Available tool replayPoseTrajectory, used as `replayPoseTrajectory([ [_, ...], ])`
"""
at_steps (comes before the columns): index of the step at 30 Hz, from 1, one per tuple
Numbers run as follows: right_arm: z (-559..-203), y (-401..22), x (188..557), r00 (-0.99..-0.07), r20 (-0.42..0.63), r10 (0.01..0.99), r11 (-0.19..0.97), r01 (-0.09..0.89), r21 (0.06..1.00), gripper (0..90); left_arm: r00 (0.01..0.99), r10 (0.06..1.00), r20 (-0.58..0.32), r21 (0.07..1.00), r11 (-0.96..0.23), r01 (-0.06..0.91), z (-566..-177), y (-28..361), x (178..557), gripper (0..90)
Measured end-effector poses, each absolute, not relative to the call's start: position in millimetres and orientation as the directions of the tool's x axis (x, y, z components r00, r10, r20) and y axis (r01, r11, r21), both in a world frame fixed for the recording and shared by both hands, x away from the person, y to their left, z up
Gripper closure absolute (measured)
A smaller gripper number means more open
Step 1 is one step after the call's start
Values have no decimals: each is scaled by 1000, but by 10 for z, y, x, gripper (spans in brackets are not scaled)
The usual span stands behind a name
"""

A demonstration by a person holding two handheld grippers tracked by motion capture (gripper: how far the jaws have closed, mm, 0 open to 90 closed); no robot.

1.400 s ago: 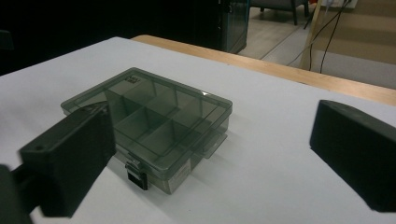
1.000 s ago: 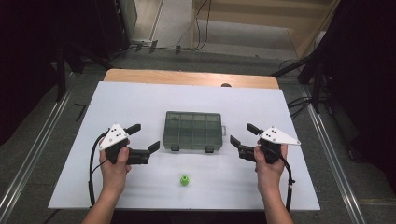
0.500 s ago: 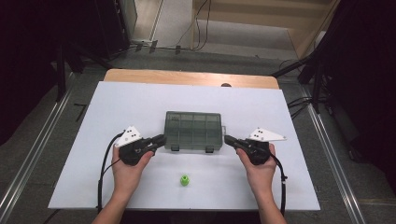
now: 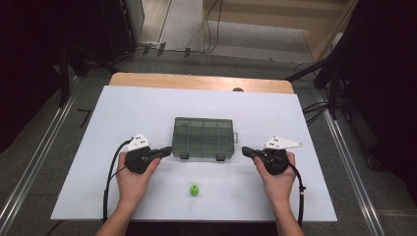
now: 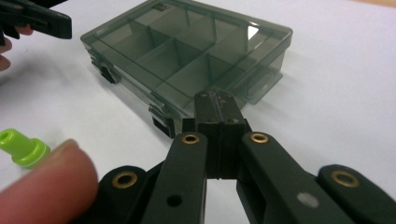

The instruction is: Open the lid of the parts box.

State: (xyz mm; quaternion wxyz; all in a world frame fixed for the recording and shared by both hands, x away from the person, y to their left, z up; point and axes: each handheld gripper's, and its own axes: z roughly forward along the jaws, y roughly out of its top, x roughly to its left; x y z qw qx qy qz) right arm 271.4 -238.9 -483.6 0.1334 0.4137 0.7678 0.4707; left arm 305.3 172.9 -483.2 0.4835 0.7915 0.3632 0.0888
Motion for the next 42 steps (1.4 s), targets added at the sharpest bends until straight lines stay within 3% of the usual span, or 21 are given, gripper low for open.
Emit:
replayPoseTrajectory([
  [12, -5023, -2216, 2792, -657, 151, 739, 331, 549, 767, 878, 711, 664, -229, 793, -296, 532, -4905, 1760, 3121, 889],
  [42, -5079, -2151, 2828, -651, 116, 750, 347, 537, 768, 878, 714, 655, -249, 787, -293, 543, -4955, 1767, 3159, 888],
])
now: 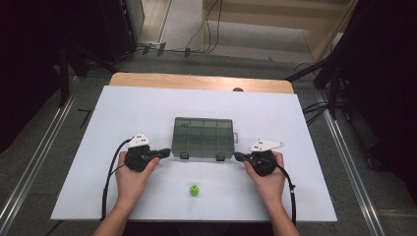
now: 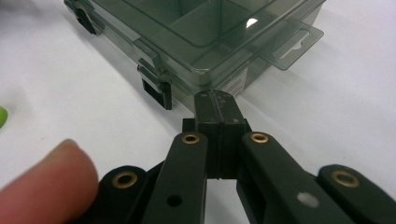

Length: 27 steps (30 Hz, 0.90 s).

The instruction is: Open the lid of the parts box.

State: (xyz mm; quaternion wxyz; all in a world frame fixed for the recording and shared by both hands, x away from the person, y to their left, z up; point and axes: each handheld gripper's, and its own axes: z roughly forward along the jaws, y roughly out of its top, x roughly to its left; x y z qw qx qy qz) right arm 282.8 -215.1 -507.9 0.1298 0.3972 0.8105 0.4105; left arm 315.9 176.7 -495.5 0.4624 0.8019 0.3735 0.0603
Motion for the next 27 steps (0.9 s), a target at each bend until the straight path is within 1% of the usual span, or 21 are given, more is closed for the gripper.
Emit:
replayPoseTrajectory([
  [10, -5054, -2166, 2820, -654, 139, 743, 322, 532, 783, 878, 716, 653, -249, 788, -293, 542, -4953, 1771, 3158, 888],
  [27, -4972, -2161, 2795, -661, 129, 740, 308, 503, 808, 878, 730, 631, -263, 802, -277, 529, -4929, 1766, 3144, 888],
])
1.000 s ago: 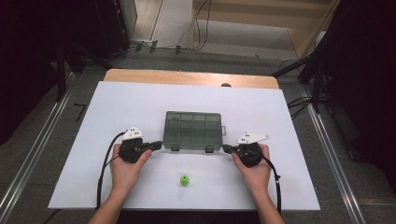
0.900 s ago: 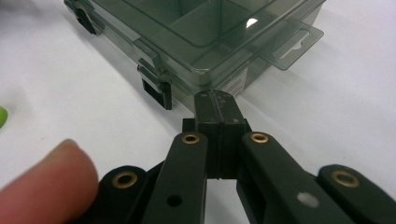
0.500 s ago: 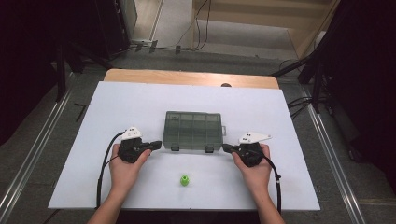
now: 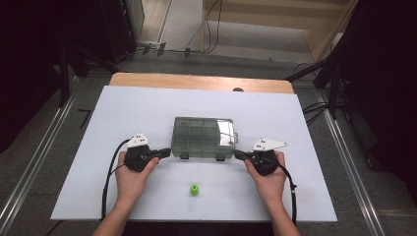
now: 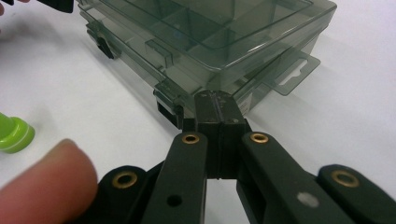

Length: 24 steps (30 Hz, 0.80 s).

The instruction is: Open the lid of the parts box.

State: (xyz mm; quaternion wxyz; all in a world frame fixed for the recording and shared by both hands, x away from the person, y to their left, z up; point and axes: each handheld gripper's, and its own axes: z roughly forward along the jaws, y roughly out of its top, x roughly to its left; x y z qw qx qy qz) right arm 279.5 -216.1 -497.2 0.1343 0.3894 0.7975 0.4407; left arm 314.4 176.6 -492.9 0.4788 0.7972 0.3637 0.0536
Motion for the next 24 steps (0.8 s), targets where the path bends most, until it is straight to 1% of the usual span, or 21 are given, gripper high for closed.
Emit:
replayPoseTrajectory([
  [7, -4938, -2155, 2787, -660, 127, 740, 299, 492, 817, 878, 736, 618, -276, 813, -258, 522, -4915, 1760, 3141, 888],
  [20, -4878, -2144, 2792, -651, 127, 749, 269, 473, 839, 878, 752, 599, -274, 844, -225, 487, -4851, 1725, 3166, 888],
  [24, -4851, -2144, 2804, -650, 123, 750, 264, 465, 845, 877, 751, 594, -290, 848, -205, 489, -4834, 1730, 3178, 888],
])
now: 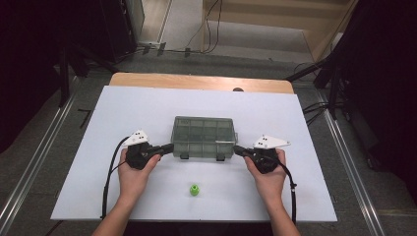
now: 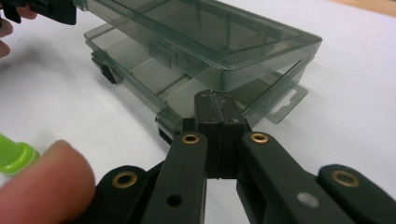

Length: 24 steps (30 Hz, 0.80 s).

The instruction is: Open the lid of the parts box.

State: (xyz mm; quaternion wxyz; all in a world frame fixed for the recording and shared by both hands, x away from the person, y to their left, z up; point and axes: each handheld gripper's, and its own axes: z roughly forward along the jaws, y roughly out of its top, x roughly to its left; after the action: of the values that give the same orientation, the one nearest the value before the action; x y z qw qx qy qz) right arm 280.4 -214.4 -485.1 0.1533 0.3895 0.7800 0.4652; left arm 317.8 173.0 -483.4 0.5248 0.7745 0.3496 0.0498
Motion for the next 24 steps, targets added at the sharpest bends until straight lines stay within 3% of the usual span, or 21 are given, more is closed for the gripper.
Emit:
replayPoseTrajectory([
  [24, -4711, -2191, 2906, -645, 143, 751, 206, 434, 877, 878, 773, 589, -237, 902, -163, 401, -4593, 1565, 3316, 886],
])
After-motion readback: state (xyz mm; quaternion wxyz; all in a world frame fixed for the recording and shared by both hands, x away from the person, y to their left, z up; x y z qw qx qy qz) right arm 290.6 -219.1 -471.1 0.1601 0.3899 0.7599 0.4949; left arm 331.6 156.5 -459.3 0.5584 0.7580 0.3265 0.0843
